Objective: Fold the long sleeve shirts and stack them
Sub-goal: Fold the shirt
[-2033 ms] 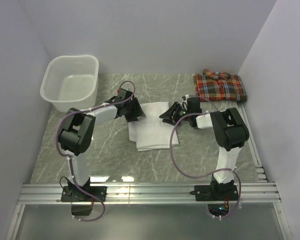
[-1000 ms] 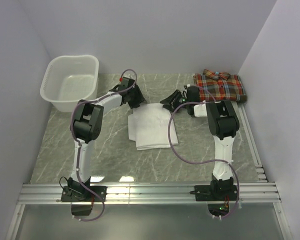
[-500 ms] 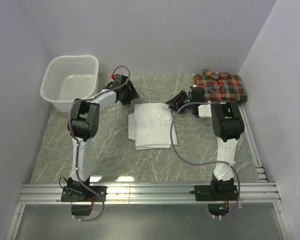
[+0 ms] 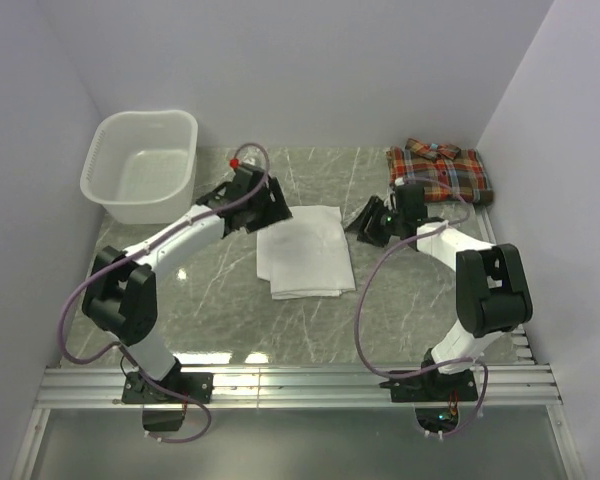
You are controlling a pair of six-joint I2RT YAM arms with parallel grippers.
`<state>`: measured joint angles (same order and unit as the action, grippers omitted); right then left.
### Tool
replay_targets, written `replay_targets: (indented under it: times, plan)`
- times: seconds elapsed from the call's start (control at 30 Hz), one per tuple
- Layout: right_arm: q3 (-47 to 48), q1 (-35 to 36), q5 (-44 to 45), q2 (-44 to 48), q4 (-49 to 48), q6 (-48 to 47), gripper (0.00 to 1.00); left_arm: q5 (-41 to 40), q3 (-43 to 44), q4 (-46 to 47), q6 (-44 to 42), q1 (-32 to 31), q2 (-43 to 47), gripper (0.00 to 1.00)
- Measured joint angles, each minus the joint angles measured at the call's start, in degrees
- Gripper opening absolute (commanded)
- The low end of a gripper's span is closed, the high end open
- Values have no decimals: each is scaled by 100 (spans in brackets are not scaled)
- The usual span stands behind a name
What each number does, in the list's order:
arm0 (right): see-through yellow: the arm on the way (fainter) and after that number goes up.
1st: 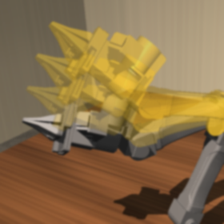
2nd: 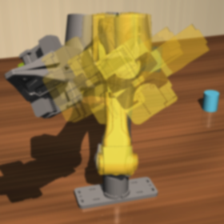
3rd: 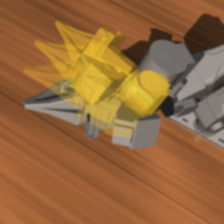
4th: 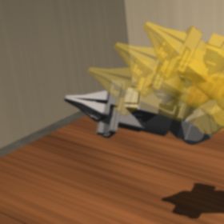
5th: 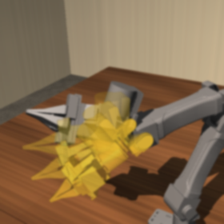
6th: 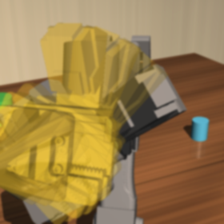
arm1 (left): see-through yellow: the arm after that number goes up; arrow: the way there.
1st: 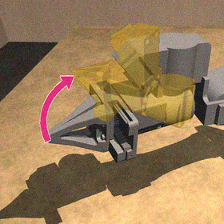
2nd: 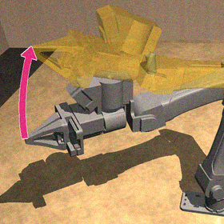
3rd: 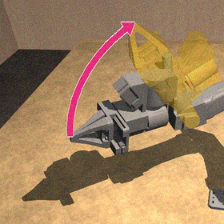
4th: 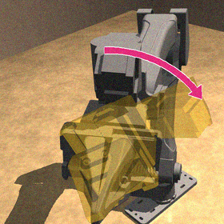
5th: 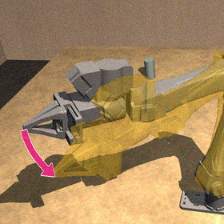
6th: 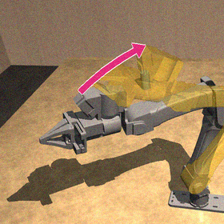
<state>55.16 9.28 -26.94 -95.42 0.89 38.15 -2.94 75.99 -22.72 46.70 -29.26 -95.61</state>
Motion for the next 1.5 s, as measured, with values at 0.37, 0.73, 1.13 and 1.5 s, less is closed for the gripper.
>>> replay_targets:
  times: [0.37, 0.73, 1.13, 1.5]
  plan:
    - [-1182, 680, 472, 636, 1043, -426, 49, -57, -1307, -516, 238, -675, -363, 55]
    - [-1300, 2496, 507, 577, 767, 372, 43, -435, 149, -925, -214, -313, -1620, 66]
    - [337, 3547, 922, 105, 1008, 374, 68, -1193, 774, -986, -474, 649, -1270, 97]
    - [345, 1172, 1740, 643, 1742, -748, 73, -236, -2024, -313, 752, 452, 1202, 84]
